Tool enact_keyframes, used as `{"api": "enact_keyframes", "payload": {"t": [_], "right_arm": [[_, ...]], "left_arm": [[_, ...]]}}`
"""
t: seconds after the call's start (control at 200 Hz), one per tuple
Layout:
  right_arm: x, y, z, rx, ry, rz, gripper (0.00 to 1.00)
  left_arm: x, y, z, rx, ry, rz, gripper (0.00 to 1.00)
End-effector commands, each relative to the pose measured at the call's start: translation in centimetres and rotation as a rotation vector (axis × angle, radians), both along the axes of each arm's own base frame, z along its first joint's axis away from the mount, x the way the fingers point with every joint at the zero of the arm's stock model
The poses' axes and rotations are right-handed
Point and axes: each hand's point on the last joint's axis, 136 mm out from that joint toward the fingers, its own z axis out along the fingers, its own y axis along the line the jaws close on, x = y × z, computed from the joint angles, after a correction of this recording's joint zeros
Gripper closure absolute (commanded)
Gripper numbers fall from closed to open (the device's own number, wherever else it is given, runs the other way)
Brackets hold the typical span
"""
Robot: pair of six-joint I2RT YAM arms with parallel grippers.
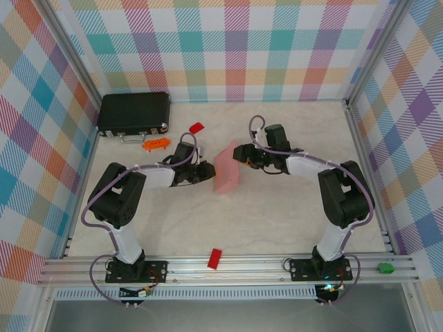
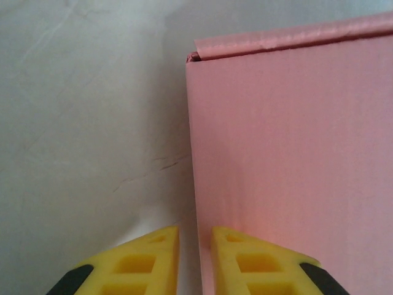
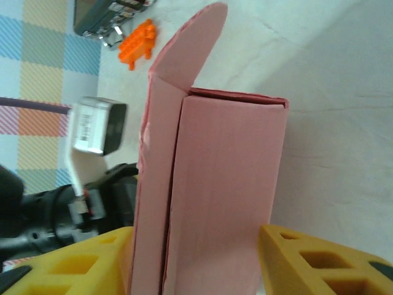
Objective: Fold the paper box
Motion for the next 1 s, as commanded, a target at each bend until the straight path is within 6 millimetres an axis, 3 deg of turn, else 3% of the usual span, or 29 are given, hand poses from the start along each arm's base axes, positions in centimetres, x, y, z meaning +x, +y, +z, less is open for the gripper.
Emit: {"api": "enact_keyframes", "payload": {"t": [0.0, 0.27, 0.52, 0.66, 0.995], "right_arm": [[-1.3, 1.6, 1.4, 0.025, -0.010, 0.079, 0.46], [-0.7, 2.1, 4.5, 0.025, -0.073, 0.083, 0.45], [-0.5, 0.8, 6.9, -0.024, -0.132, 0.023, 0.43], [-0.2, -0.1, 5.6, -0.084, -0.102, -0.017, 0.44], [-0.2, 1.8, 1.6, -0.069, 0.019, 0.053, 0.42]], "left_arm": [[-0.9, 0.8, -1.8, 0.016, 0.054, 0.018, 0.79], [1.1, 1.8, -1.9, -0.002, 0.052, 0.040, 0.77], [2.7, 2.2, -2.1, 0.014, 0.054, 0.045, 0.76], [3.2, 2.5, -2.3, 0.017, 0.052, 0.060, 0.76], [4.9, 2.3, -1.6, -0.002, 0.044, 0.057, 0.75]]}}
